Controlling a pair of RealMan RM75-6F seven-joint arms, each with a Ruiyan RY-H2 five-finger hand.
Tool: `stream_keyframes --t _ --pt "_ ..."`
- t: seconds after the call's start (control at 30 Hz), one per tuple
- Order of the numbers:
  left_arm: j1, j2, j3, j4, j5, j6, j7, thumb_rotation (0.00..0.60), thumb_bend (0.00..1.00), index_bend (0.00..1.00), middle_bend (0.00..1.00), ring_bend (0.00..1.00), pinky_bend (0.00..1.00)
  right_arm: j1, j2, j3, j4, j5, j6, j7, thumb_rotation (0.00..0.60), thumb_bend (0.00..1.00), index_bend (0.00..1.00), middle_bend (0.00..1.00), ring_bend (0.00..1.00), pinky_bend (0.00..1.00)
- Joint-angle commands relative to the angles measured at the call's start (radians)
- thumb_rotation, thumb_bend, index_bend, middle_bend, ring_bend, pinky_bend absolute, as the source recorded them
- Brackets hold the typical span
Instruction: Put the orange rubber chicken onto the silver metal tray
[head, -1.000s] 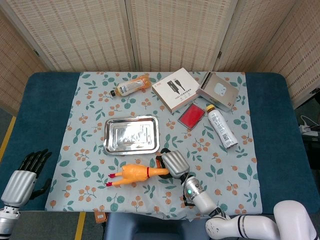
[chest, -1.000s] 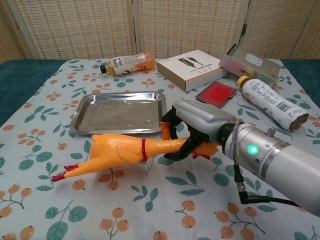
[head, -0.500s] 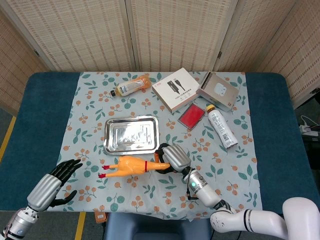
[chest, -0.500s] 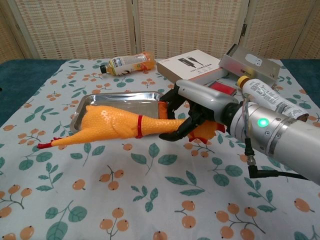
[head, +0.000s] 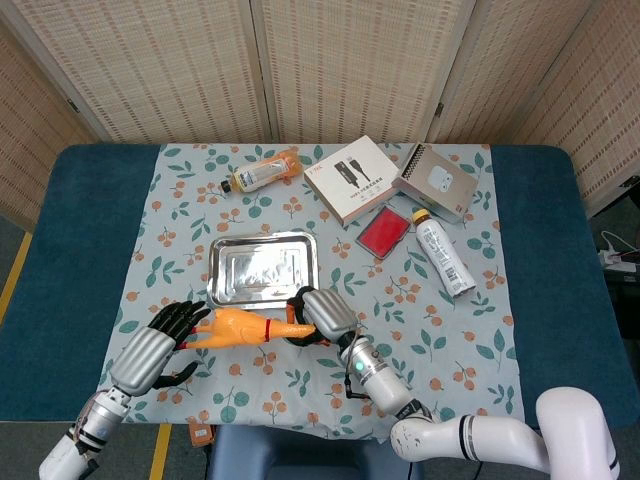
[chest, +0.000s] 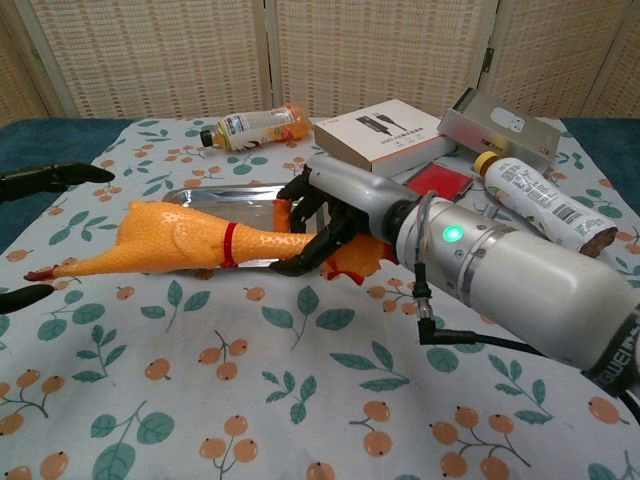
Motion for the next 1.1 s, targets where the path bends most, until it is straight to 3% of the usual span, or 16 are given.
stream_keyframes --t 0.03,0.33,0.53,0.93,1.1 --pt "-0.035 -0.037 -0.038 -0.047 -0.076 -0.06 0.087 0.6 0.34 0.0 0.0 0.0 0.08 0.035 -0.035 0.024 -0.002 0.056 0.007 -0.058 0.6 0.2 0.95 0.71 0.81 1.0" --pt "-0.073 -0.072 -0.052 -0.093 -0.189 -0.131 0.185 0.6 0.34 0.0 0.0 0.0 0.08 0.087 -0.086 0.06 -0.019 0.125 0.062 -0.147 0.6 0.2 0.95 0.71 0.81 1.0" --pt "-0.092 -0.105 -0.068 -0.073 -0.238 -0.137 0.229 0.6 0.33 0.0 0.0 0.0 0.08 0.097 -0.084 0.053 -0.055 0.144 0.084 -0.182 0.6 0.2 0.96 0.71 0.81 1.0" --pt "-0.126 -0.14 -0.1 -0.004 -0.322 -0.156 0.202 0.6 0.34 0.0 0.0 0.0 0.08 0.114 -0.054 0.042 -0.111 0.172 0.102 -0.233 0.6 0.2 0.96 0.71 0.81 1.0" --pt "-0.127 -0.145 -0.105 0.025 -0.316 -0.135 0.178 0.6 0.34 0.0 0.0 0.0 0.1 0.111 -0.029 0.011 -0.133 0.167 0.101 -0.248 0.6 0.2 0.96 0.71 0.81 1.0"
